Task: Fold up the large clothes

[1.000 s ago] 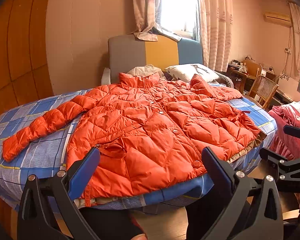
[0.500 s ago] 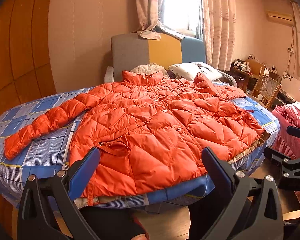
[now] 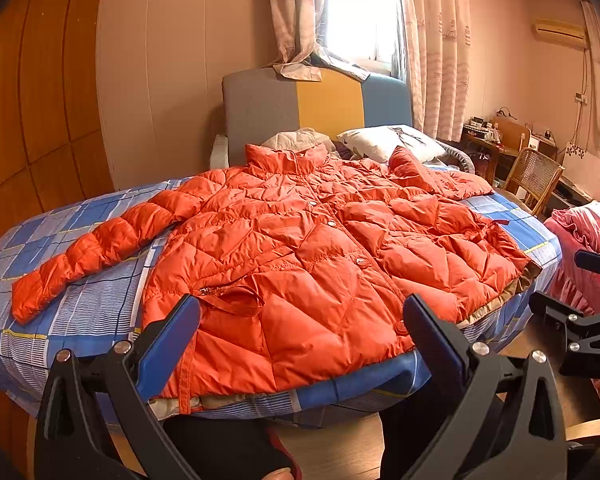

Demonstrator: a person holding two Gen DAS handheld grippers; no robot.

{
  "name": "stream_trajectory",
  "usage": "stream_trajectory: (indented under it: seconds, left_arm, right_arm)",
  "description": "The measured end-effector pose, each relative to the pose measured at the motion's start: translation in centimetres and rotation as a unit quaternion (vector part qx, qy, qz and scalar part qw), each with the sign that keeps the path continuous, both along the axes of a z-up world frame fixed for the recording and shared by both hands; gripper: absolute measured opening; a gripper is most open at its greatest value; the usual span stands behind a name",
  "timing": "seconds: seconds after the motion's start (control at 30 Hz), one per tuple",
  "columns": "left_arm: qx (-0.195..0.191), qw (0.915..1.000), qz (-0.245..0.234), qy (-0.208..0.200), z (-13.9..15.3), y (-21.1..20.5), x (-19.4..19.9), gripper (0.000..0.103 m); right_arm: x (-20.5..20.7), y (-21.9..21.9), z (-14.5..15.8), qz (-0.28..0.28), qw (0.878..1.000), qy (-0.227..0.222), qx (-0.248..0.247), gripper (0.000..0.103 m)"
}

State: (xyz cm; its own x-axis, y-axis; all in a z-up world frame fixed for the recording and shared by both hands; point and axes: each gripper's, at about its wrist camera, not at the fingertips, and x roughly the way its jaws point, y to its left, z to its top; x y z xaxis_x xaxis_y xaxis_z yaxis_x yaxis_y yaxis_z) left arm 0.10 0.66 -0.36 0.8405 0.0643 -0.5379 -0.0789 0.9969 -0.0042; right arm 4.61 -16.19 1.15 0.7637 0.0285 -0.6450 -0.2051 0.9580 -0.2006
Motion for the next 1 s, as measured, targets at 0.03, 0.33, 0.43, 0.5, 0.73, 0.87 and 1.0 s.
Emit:
stream_trajectory:
  seconds: [0.03, 0.33, 0.43, 0.5, 0.73, 0.87, 1.0]
  left_arm:
    - [0.000, 1.0000, 0.001, -0.001, 0.0, 0.0, 0.0, 0.101]
    - [0.016, 0.9998, 0.004, -0.013, 1.2, -0.3, -0.5, 0.101]
    - [0.016, 0.9997, 0.002, -0.019, 1.5, -0.3, -0.7, 0.101]
    - [0.019, 0.9996, 0.001, -0.022, 1.6, -0.5, -0.8, 0.101]
    - [0.019, 0.9994, 0.002, -0.028, 1.9, -0.7, -1.0, 0.101]
    - [0.021, 0.9994, 0.001, -0.028, 1.9, -0.7, -1.1, 0.101]
    - [0.018, 0.9995, 0.003, -0.025, 1.9, -0.5, -1.0, 0.101]
  right_arm:
    - [0.0, 0.0, 0.0, 0.000, 1.000, 0.000, 0.000, 0.100]
    - [0.0, -0.8, 0.7, -0.011, 1.000, -0.013, 0.023, 0.100]
    - [0.1, -1.0, 0.8, -0.016, 0.999, -0.014, 0.027, 0.100]
    - [0.0, -1.0, 0.9, -0.015, 0.999, -0.014, 0.027, 0.100]
    - [0.0, -0.9, 1.0, -0.014, 0.999, -0.019, 0.025, 0.100]
    - [0.0, -0.9, 1.0, -0.014, 0.999, -0.019, 0.025, 0.100]
    - [0.0, -0.9, 0.9, -0.013, 0.999, -0.018, 0.025, 0.100]
